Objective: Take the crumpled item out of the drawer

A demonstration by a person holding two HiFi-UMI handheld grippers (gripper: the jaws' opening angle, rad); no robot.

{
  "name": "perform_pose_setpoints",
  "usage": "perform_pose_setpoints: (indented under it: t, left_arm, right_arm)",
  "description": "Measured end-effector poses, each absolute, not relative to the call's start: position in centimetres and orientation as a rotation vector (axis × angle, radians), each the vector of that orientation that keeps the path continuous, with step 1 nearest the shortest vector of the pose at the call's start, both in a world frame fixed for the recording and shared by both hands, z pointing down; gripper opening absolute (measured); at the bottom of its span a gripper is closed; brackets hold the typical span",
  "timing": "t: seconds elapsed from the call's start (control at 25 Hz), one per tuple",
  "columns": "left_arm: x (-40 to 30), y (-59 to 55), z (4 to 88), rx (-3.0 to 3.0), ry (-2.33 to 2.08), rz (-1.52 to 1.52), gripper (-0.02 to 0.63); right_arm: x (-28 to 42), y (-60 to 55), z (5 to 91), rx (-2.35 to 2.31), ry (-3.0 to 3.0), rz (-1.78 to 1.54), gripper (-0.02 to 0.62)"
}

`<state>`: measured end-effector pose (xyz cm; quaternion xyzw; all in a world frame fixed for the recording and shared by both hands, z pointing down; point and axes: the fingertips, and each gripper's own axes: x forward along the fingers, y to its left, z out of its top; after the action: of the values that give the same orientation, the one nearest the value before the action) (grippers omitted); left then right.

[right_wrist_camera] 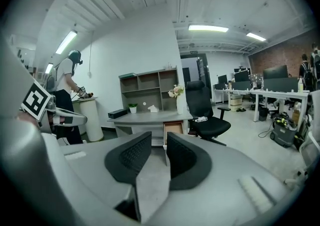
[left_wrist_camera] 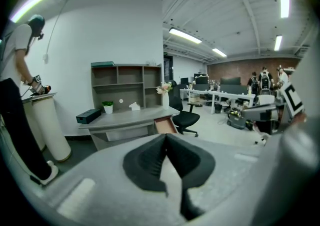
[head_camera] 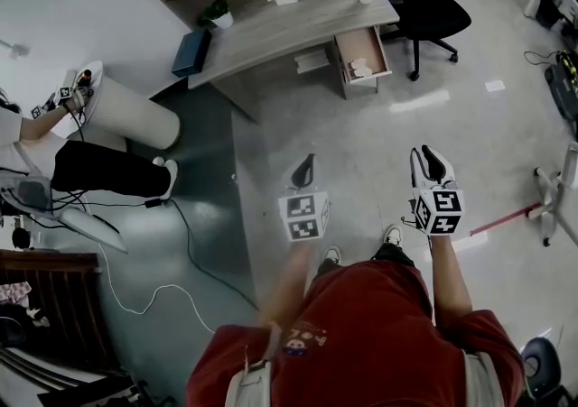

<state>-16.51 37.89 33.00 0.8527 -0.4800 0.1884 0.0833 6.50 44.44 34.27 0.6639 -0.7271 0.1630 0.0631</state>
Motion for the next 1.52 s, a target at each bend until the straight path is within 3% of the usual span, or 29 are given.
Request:
perform_pose_setpoints:
  t: [0.32, 0.44, 0.96, 1.52]
  left_arm:
    - [-9.9, 38.3, 33.1, 2.516, -1.466, 0.587, -0.003]
    - [-8.2, 38.8, 33.2, 2.484, -1.485, 0.571, -0.003]
    - [-7.2, 38.8, 34.2, 2.414, -1.551, 0.595, -0.003]
    - [-10.3, 30.1, 35.5, 2.393, -1.554, 0.511, -0.003]
  right_arm:
    - [13.7, 44.2, 35.1, 1.998, -2.214, 0.494, 0.210]
    - [15.6, 44.1, 35.5, 1.972, -2.239, 0.502, 0.233]
    - [17.4, 42.5, 36.6, 1.950, -2.273, 0.567, 0.235]
    - [13.2, 32.8, 36.0, 1.845, -2.263, 0.510, 0.235]
